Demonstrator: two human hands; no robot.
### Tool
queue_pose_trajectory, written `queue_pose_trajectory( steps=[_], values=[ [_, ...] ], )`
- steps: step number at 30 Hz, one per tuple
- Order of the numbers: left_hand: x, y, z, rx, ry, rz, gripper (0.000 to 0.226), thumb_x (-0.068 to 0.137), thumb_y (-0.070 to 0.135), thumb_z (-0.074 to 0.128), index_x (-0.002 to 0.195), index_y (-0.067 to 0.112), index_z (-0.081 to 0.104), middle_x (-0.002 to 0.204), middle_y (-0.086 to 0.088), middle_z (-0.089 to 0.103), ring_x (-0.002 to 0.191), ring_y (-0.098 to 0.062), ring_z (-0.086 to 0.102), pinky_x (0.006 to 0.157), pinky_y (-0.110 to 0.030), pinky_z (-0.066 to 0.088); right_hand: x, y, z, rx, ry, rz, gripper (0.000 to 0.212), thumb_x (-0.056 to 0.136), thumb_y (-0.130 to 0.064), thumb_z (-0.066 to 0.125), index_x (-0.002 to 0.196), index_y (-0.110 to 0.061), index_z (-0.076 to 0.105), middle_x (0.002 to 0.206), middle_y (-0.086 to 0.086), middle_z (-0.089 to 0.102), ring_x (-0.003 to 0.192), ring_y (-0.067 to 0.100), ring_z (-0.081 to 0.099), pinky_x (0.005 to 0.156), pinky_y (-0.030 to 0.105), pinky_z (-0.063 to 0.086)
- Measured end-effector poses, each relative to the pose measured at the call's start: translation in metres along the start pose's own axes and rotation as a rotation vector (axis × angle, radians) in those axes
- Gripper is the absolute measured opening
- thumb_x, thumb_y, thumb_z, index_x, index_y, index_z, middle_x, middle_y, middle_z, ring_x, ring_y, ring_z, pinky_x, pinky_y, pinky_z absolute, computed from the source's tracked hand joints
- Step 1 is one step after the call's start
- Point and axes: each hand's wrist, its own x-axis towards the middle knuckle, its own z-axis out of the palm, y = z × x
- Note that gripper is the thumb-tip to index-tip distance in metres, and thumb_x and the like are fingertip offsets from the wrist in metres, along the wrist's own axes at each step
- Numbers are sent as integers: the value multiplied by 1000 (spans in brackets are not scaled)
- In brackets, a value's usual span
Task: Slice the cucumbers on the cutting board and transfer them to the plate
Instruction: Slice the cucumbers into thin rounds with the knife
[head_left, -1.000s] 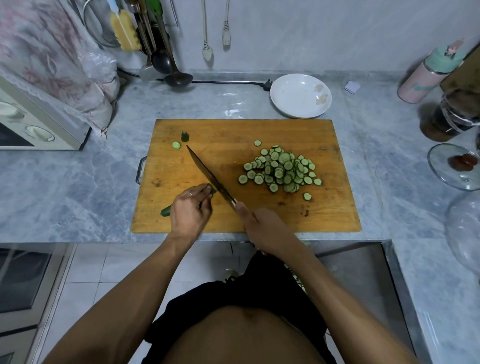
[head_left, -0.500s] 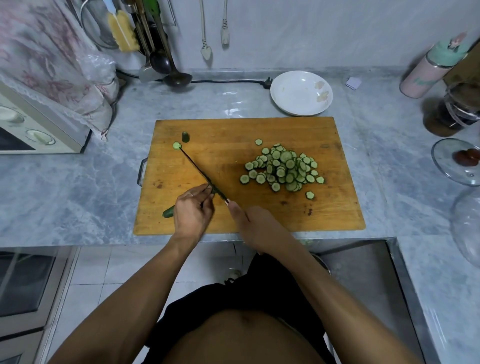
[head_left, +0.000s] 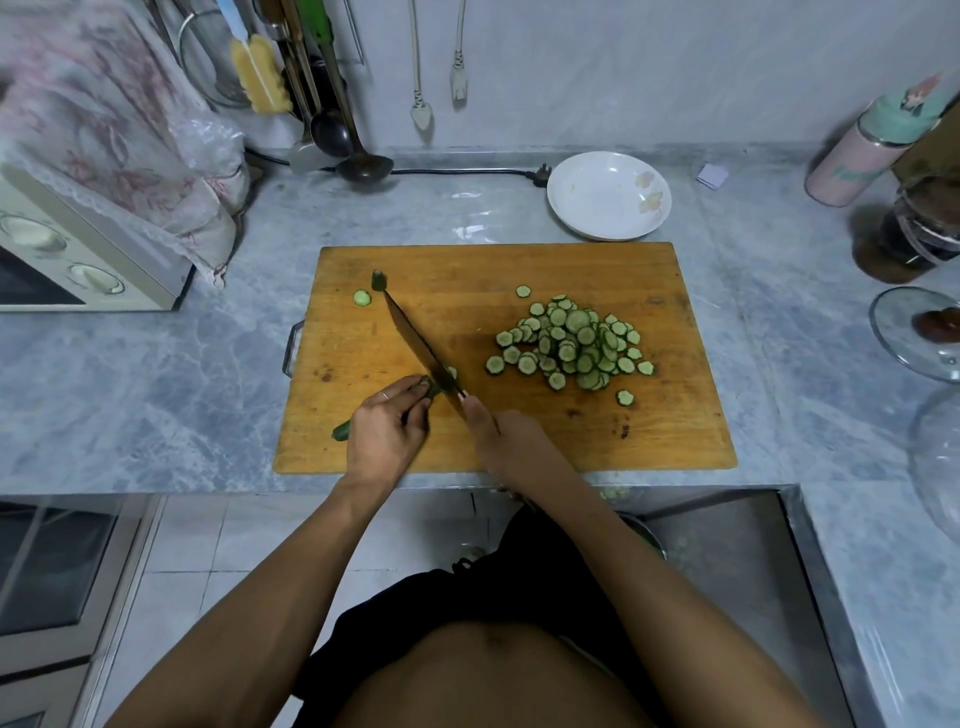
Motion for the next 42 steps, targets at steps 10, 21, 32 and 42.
queue_pose_trajectory(
  steps=[10,21,32,42],
  values=[
    [-1,2,2,3,55,43,24,81,1,71,104,6,75,110,-8,71,96,-22,68,89,-20,48,-8,23,-19,71,106,-5,69,100,-62,22,55,-15,45,51,0,50,49,13,50,51,27,33],
    [8,32,-40,-222,364,14,14,86,4,66,97,3,75,104,-6,68,98,-11,61,90,-22,47,-26,31,-48,-342,142,-89,50,97,-62,38,76,-17,47,70,-1,54,66,22,55,55,33,36],
    [49,67,-21,-122,-347,236,12,85,18,72,96,17,76,100,0,68,93,-16,61,81,-34,50,-37,36,-59,-714,157,-148,56,96,-67,35,100,-14,51,91,9,65,85,32,63,61,37,38],
    [75,79,-28,-71,-335,132,18,85,21,73,102,19,75,99,4,68,92,-12,58,80,-27,43,-38,53,-70,-624,233,-92,56,94,-69,35,96,-16,51,89,7,64,83,31,63,64,40,48]
  ],
)
